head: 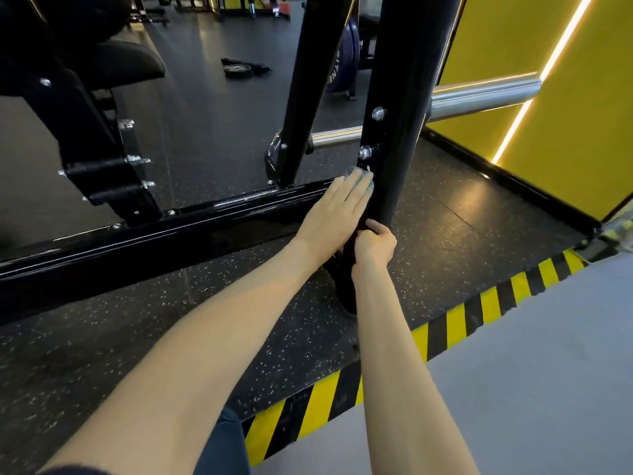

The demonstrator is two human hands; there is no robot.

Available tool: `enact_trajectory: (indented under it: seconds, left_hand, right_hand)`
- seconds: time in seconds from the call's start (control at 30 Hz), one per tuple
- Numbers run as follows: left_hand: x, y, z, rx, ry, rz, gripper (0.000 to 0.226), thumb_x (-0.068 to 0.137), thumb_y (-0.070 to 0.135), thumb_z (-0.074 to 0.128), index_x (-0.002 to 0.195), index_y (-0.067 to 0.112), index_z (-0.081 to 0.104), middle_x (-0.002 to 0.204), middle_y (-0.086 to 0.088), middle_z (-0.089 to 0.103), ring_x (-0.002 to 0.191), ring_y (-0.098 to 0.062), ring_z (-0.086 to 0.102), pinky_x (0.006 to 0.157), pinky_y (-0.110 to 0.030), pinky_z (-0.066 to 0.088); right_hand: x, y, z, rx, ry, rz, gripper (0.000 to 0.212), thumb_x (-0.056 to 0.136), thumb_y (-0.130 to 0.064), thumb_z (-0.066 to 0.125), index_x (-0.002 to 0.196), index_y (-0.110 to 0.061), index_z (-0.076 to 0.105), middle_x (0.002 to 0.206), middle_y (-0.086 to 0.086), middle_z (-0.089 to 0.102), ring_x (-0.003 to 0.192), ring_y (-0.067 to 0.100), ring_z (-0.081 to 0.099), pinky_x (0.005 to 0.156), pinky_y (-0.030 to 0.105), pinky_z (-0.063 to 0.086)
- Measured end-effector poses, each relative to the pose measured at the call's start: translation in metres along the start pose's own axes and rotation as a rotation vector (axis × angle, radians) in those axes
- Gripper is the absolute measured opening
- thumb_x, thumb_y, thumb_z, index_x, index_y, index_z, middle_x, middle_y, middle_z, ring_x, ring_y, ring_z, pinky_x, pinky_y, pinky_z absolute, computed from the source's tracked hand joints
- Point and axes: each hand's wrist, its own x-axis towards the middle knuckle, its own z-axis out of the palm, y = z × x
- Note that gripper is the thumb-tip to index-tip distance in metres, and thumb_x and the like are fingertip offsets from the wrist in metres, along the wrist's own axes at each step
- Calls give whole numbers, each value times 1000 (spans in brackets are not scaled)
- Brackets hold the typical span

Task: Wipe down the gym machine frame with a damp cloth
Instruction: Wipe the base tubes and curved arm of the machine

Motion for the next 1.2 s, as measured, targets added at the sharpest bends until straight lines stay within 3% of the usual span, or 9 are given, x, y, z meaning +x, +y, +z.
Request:
enact_trajectory:
  seconds: [0.1,0.2,0.43,0.67,0.77,0.87,1.0,1.1,1.2]
  left_hand:
    - [-27,-18,-8,112,-54,86,54,96,9,20,150,5,25,158,-12,23,146,-28,21,118,-40,18]
    - [-91,-41,-5,116,4,-7,52,100,10,33,150,3,23,158,-13,21,146,-28,20,119,-40,19]
    - [-20,16,5,89,21,-151,59,95,10,5,152,5,19,159,-13,17,147,-26,16,118,-40,9]
    - [-36,5,3,54,-12,-205,56,98,18,10,153,6,11,160,-11,14,148,-23,13,119,-37,10]
    - [-87,-14,-3,45,3,-257,55,99,17,26,152,5,14,159,-11,19,147,-23,17,119,-38,9]
    - [-158,-43,-8,29,36,-292,51,99,8,23,150,7,22,157,-9,26,145,-22,24,119,-37,14]
    - [-259,-89,-20,45,91,-406,55,95,3,32,150,5,21,155,-10,29,143,-24,27,118,-37,19]
    - [-353,-123,-31,114,1,-526,66,90,3,41,150,6,13,152,-14,20,144,-28,14,119,-39,10]
    - [-450,-161,-49,191,-109,-659,61,85,7,37,144,3,22,147,-16,23,139,-31,11,117,-38,7]
  right_hand:
    - [-6,-4,1,16,-7,3,40,90,1,41,120,-16,61,118,9,62,108,24,60,91,34,51]
    - [-24,-4,9,-17,-68,-19,45,94,4,38,132,-14,54,130,7,56,118,21,54,91,25,42]
    - [-21,-8,1,34,1,-19,46,95,3,37,135,-10,53,132,9,57,122,24,53,101,31,44]
    - [-33,-9,7,23,0,-133,38,100,-15,41,136,-14,53,119,1,62,110,15,58,96,27,44]
    - [-52,6,29,-1,31,-237,41,100,-20,44,140,-14,46,117,-1,58,96,5,52,93,23,41]
    - [-88,30,61,5,95,-284,44,100,-21,45,141,-8,40,131,10,46,112,18,49,94,19,37]
    - [-152,62,106,-1,90,-116,44,103,-22,39,144,-8,33,142,16,36,124,28,44,79,15,26]
    - [-211,90,132,-68,-20,-44,42,103,-18,36,144,-9,33,141,14,39,120,28,47,76,16,28]
    - [-264,127,153,-196,-299,-1,45,100,-8,40,144,-11,31,121,12,53,109,29,57,83,30,41]
